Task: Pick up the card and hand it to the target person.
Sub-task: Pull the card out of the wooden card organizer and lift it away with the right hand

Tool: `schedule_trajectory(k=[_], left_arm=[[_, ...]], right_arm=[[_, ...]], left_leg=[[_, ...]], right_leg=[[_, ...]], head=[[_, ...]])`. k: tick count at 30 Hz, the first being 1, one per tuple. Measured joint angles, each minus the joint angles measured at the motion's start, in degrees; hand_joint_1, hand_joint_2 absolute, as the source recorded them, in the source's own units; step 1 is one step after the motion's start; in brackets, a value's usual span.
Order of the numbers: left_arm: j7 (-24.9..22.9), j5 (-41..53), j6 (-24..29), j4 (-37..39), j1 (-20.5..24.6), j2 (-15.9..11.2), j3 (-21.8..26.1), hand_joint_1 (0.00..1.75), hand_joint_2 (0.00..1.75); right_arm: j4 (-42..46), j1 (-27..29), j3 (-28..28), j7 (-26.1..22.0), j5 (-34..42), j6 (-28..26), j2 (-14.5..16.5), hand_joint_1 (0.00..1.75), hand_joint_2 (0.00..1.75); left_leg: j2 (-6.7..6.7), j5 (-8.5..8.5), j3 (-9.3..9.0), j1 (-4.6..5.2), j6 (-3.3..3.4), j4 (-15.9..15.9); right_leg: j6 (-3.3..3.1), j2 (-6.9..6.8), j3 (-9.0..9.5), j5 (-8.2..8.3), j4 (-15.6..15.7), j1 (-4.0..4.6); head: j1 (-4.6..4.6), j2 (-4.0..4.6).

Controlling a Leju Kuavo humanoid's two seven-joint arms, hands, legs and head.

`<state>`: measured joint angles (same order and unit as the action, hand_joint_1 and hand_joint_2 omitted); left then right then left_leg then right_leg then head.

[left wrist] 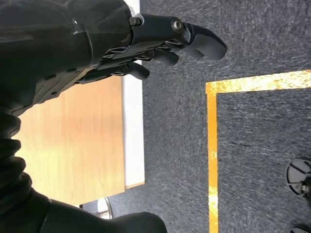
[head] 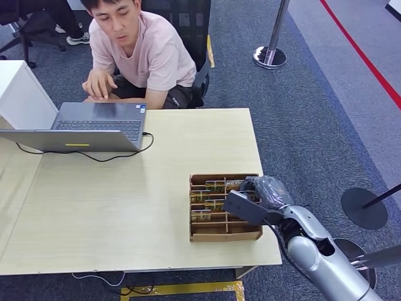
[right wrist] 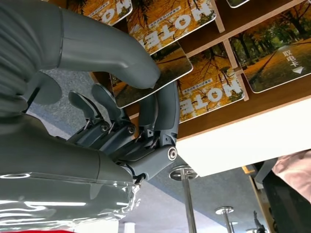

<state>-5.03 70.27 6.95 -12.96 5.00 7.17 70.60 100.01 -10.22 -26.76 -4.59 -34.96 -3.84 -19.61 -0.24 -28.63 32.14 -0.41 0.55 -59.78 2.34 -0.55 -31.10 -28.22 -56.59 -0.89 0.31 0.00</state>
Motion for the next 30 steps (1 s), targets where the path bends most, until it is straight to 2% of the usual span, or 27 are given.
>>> schedule_trajectory(k=[26,30], left_arm=[[0.1,0.0,0.0,0.0,0.0,0.0,0.0,0.0,1.75],[0.2,0.0,0.0,0.0,0.0,0.0,0.0,0.0,1.75]], right_arm=[[1.0,-0.1,0.5,-1.0,0.5,-0.8,0.2,1.52,1.75],[2.7,-0.6,1.5,-2.9,1.9,-1.9,0.9,1.52,1.75]], left_leg=[[0.0,0.0,0.0,0.0,0.0,0.0],[0.0,0.0,0.0,0.0,0.0,0.0]], right_leg=[[0.0,0.0,0.0,0.0,0.0,0.0],[0.0,0.0,0.0,0.0,0.0,0.0]], head=[[0.0,0.0],[-0.01,0.0]])
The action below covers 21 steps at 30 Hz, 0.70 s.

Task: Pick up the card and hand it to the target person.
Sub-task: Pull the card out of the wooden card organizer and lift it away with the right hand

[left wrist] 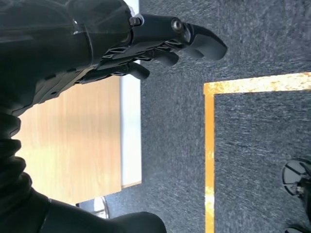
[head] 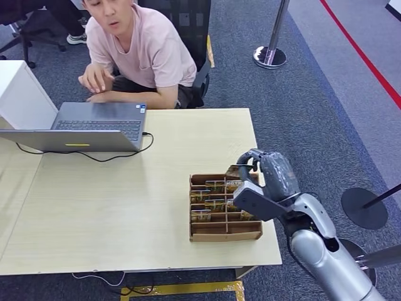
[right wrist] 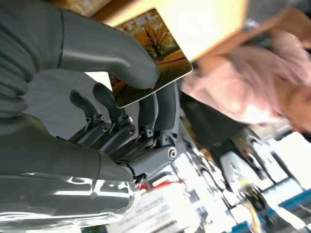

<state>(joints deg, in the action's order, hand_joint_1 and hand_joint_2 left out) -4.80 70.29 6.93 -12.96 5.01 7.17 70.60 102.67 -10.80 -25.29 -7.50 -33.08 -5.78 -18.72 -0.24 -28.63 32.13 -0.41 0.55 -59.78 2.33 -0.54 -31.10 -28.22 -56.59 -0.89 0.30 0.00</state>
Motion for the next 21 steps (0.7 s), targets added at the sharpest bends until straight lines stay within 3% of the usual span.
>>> schedule_trajectory(k=[7,12,15,18,21], left_arm=[[0.0,0.0,0.0,0.0,0.1,0.2,0.0,0.0,1.75],[0.0,0.0,0.0,0.0,0.1,0.3,0.0,0.0,1.75],[0.2,0.0,0.0,0.0,0.1,0.3,0.0,0.0,1.75],[0.8,0.5,-0.2,0.0,0.2,0.3,0.0,0.0,1.75],[1.3,1.4,-0.5,0.0,0.5,0.4,0.0,0.0,1.75]], right_arm=[[3.7,-0.6,2.3,-5.5,1.5,-2.4,3.4,1.52,1.75],[4.2,-0.6,2.4,-6.6,1.4,-2.8,4.9,1.52,1.75],[4.1,-0.7,2.4,-9.1,-1.1,-5.2,5.8,1.52,1.75],[0.5,-2.3,1.8,-13.0,-9.1,-13.2,7.6,1.52,1.75],[-10.6,-6.4,0.3,-16.0,-17.8,-26.5,11.1,1.52,1.75]], left_leg=[[0.0,0.0,-0.01,0.0,0.0,0.0],[0.01,0.0,-0.01,0.0,0.0,0.0],[0.0,0.0,0.01,-0.01,0.0,0.0],[0.02,0.01,0.02,-0.02,-0.02,0.0],[0.05,0.08,-0.04,-0.04,-0.12,0.0]], right_leg=[[0.0,0.01,0.0,0.0,0.0,0.0],[0.0,0.01,0.0,0.0,0.0,0.0],[0.0,0.0,0.0,0.0,0.0,0.0],[-0.01,0.08,0.01,0.0,0.0,0.0],[-0.03,0.18,0.01,0.03,-0.1,0.02]], head=[[0.01,0.0],[0.01,0.0],[0.01,0.0],[0.01,0.01],[0.02,0.01]])
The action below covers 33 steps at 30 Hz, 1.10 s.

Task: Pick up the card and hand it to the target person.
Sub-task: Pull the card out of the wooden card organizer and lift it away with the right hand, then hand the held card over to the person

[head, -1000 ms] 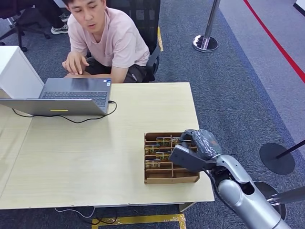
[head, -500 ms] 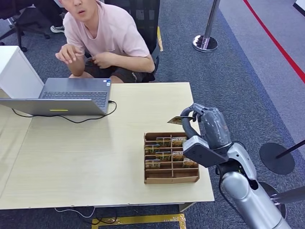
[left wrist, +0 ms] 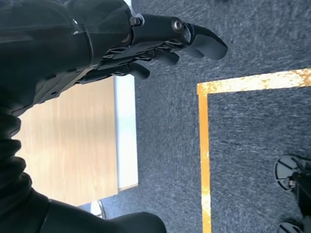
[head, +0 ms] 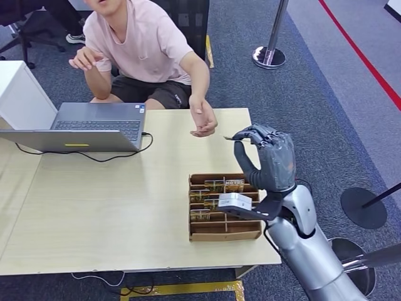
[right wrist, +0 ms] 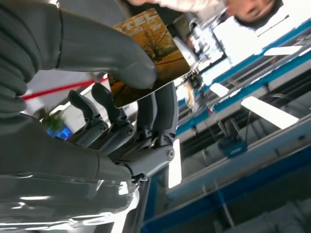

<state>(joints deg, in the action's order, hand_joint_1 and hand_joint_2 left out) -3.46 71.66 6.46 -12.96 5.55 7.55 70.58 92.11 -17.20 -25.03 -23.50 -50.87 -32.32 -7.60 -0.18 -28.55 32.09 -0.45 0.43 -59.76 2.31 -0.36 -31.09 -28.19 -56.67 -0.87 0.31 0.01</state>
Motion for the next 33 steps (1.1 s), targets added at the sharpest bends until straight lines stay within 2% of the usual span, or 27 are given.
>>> schedule_trajectory(k=[1,3,6,8,11,15,19,22,26,33], left_arm=[[0.1,0.3,0.0,0.0,0.1,0.0,0.0,0.0,1.75],[0.3,0.9,0.0,0.0,0.2,0.0,0.0,0.0,1.75],[0.4,1.4,0.0,0.0,0.2,0.1,-0.1,0.0,1.75],[0.4,1.5,0.0,0.0,0.2,0.0,-0.1,0.0,1.75],[0.4,2.2,-0.3,0.0,0.2,0.0,-0.1,0.0,1.75],[0.4,2.6,-0.7,0.0,0.2,0.0,-0.2,0.0,1.75],[0.5,3.2,-1.0,0.0,0.2,0.0,-0.2,0.0,1.75],[0.9,3.4,-1.1,0.0,0.2,0.0,-0.5,0.0,1.75],[1.0,3.2,-0.6,0.0,0.2,0.0,-0.6,0.0,0.0],[0.1,2.5,-0.4,0.0,0.2,-0.1,-0.6,0.0,0.0]], right_arm=[[-4.6,-1.5,-0.3,-0.8,-2.7,-3.3,1.7,1.52,1.75],[-12.9,-4.3,0.4,-2.7,-8.8,-6.4,5.6,1.52,1.75],[-23.0,-8.0,4.5,-5.5,-18.2,-7.1,11.9,1.52,1.75],[-28.7,-10.6,7.8,-5.5,-21.9,-7.2,15.3,1.52,1.75],[-35.8,-14.1,10.8,-3.6,-24.2,-7.3,18.3,1.52,1.75],[-42.6,-17.1,12.7,-1.5,-25.8,-7.3,20.1,1.52,1.75],[-46.6,-18.8,13.5,0.2,-26.9,-7.4,20.8,0.0,1.75],[-48.6,-19.8,13.6,1.1,-27.5,-7.4,21.0,0.0,1.75],[-50.4,-20.5,13.6,2.1,-27.5,-7.4,21.1,0.0,1.75],[-53.0,-22.8,14.6,1.5,-23.4,-7.4,21.3,0.0,1.75]], left_leg=[[0.0,0.02,-0.02,0.0,-0.03,0.0],[0.01,0.05,-0.06,0.0,-0.07,0.0],[0.0,0.11,-0.05,-0.03,-0.16,0.0],[-0.01,0.14,-0.04,-0.06,-0.19,0.0],[0.0,0.14,-0.04,-0.06,-0.19,0.0],[-0.01,0.14,-0.04,-0.05,-0.19,0.0],[-0.01,0.13,-0.04,-0.05,-0.19,0.0],[-0.01,0.13,-0.04,-0.05,-0.19,0.0],[-0.01,0.14,-0.04,-0.05,-0.19,0.0],[0.0,0.14,-0.04,-0.05,-0.19,0.0]], right_leg=[[-0.01,0.01,0.0,0.01,0.0,0.0],[-0.03,0.0,-0.01,0.02,-0.1,0.01],[-0.04,-0.03,-0.04,0.02,-0.1,0.04],[-0.05,-0.03,-0.05,0.02,-0.2,0.06],[-0.05,-0.02,-0.05,0.02,-0.2,0.06],[-0.05,-0.03,-0.05,0.02,-0.2,0.05],[-0.05,-0.03,-0.06,0.02,-0.2,0.05],[-0.05,-0.03,-0.06,0.02,-0.2,0.05],[-0.05,-0.03,-0.06,0.02,-0.2,0.05],[-0.05,-0.02,-0.06,0.02,-0.2,0.05]], head=[[-0.01,-0.01],[-0.01,-0.01],[-0.02,0.0],[-0.02,-0.01],[-0.03,-0.01],[-0.01,-0.01],[-0.02,-0.01],[-0.03,-0.01],[-0.03,-0.01],[-0.02,0.0]])
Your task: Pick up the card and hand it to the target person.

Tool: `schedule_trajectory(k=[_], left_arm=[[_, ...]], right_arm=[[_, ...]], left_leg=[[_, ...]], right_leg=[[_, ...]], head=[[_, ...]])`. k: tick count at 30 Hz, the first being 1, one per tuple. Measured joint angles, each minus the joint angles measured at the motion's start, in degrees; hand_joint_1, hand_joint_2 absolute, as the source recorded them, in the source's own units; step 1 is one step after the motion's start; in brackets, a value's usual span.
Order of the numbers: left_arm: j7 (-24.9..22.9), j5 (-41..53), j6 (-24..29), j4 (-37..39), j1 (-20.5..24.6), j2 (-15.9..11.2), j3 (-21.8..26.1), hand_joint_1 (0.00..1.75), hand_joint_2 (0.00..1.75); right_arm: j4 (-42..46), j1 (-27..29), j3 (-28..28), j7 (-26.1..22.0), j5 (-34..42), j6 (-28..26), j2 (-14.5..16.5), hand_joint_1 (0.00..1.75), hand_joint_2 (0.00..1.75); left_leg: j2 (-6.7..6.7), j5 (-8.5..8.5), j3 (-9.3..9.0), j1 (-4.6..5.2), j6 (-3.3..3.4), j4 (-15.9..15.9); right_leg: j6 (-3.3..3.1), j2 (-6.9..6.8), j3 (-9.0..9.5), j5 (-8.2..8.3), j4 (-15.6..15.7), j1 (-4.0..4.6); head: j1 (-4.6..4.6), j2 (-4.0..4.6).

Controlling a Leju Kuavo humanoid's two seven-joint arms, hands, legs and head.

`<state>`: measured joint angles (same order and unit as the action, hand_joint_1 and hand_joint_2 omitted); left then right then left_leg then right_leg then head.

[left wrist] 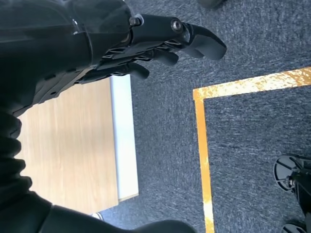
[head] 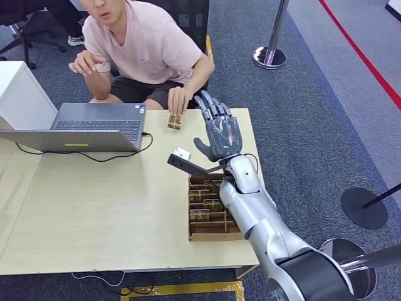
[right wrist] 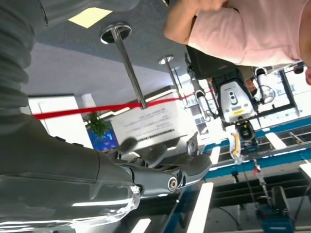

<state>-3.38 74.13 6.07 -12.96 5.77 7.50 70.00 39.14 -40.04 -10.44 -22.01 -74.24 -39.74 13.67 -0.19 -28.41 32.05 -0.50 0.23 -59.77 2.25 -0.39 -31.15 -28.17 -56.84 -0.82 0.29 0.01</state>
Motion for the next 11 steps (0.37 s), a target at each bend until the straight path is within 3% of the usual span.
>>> schedule_trajectory(k=[4,11], left_arm=[[-0.2,-0.8,0.3,0.0,0.0,0.0,0.0,0.0,0.0],[-0.6,-1.7,0.5,0.0,-0.1,-0.2,0.0,0.0,0.0]], right_arm=[[-3.8,-3.2,1.9,-0.9,10.7,2.0,0.2,0.0,1.75],[-6.2,-7.6,6.6,0.6,33.2,16.0,-3.5,0.0,1.75]], left_leg=[[0.0,0.0,-0.01,0.0,0.0,0.0],[-0.08,0.02,0.01,0.04,0.02,0.0]], right_leg=[[0.0,0.0,0.0,0.0,0.0,0.0],[-0.01,-0.11,-0.01,0.01,0.0,-0.02]], head=[[0.0,0.0],[0.02,0.0]])
